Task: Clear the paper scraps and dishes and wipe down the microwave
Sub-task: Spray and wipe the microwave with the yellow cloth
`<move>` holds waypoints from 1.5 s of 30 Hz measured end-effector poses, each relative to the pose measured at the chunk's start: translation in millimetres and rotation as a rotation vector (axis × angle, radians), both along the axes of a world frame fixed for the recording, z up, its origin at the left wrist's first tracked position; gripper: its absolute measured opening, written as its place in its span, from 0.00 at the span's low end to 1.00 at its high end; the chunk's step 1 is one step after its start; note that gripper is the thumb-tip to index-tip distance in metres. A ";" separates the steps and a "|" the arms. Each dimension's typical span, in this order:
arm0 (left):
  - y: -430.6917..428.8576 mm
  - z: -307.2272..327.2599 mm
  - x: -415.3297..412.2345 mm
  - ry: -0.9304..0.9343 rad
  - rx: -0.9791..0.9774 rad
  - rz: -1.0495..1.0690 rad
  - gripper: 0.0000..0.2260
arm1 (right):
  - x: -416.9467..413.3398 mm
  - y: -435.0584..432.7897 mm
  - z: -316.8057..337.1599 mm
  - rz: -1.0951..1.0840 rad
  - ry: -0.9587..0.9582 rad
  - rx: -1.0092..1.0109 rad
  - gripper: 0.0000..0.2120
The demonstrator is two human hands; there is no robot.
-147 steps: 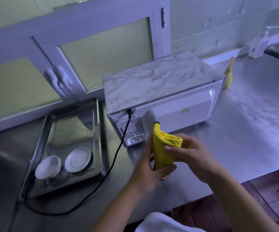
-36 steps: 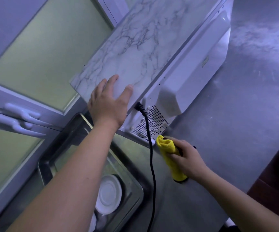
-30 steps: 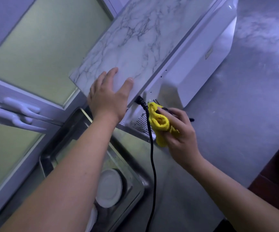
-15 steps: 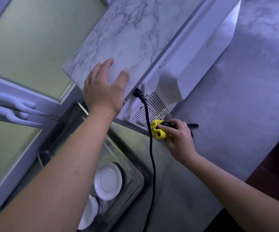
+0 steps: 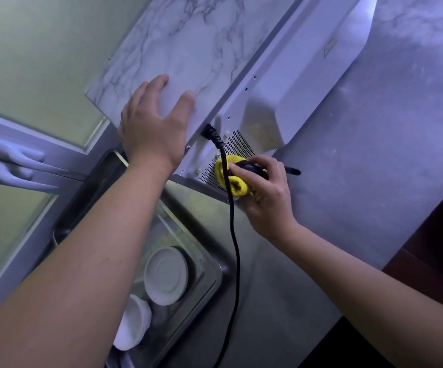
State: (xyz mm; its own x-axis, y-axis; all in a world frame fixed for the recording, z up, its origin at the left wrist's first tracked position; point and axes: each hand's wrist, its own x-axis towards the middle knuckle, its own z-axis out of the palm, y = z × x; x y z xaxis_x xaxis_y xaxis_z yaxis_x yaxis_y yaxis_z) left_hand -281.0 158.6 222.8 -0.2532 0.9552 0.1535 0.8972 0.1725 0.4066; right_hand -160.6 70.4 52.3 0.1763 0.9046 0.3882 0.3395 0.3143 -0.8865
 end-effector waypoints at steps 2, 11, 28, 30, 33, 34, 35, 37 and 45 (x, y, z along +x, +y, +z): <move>0.0 -0.3 0.7 0.000 0.000 -0.002 0.26 | 3.6 -7.5 -18.7 0.016 -0.037 -0.132 0.24; -1.4 1.3 2.6 -0.026 -0.007 -0.002 0.27 | 15.9 -3.9 -47.2 0.288 -0.290 -0.632 0.17; -0.9 2.0 1.8 -0.050 -0.001 -0.007 0.27 | -12.8 1.6 -41.5 -0.070 0.365 -0.576 0.13; -1.8 2.5 2.6 -0.055 -0.005 -0.005 0.27 | -9.4 4.9 -45.8 -0.075 0.405 -0.682 0.10; -3.0 3.7 3.8 -0.049 -0.013 -0.001 0.26 | -5.9 15.2 -43.4 -0.146 0.657 -0.863 0.10; -2.8 4.2 4.3 -0.044 -0.017 -0.002 0.25 | -5.4 16.7 -41.4 -0.167 0.762 -0.918 0.09; -2.8 4.3 4.4 -0.039 -0.019 -0.004 0.25 | -4.8 15.9 -39.0 -0.192 0.819 -0.943 0.09; -3.2 3.6 3.8 -0.034 -0.017 -0.005 0.25 | -5.3 10.4 -33.6 -0.222 0.789 -0.862 0.10; -1.4 1.6 1.6 -0.036 -0.005 0.000 0.26 | -19.0 10.8 -23.9 -0.147 0.646 -0.797 0.14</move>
State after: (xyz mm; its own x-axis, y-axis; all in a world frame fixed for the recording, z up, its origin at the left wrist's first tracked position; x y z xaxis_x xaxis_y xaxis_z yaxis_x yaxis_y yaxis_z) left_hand -279.4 157.2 224.5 -0.2585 0.9559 0.1392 0.8819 0.1748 0.4378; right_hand -179.6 81.1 28.3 0.2674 0.8104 -0.5213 -0.2875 -0.4493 -0.8459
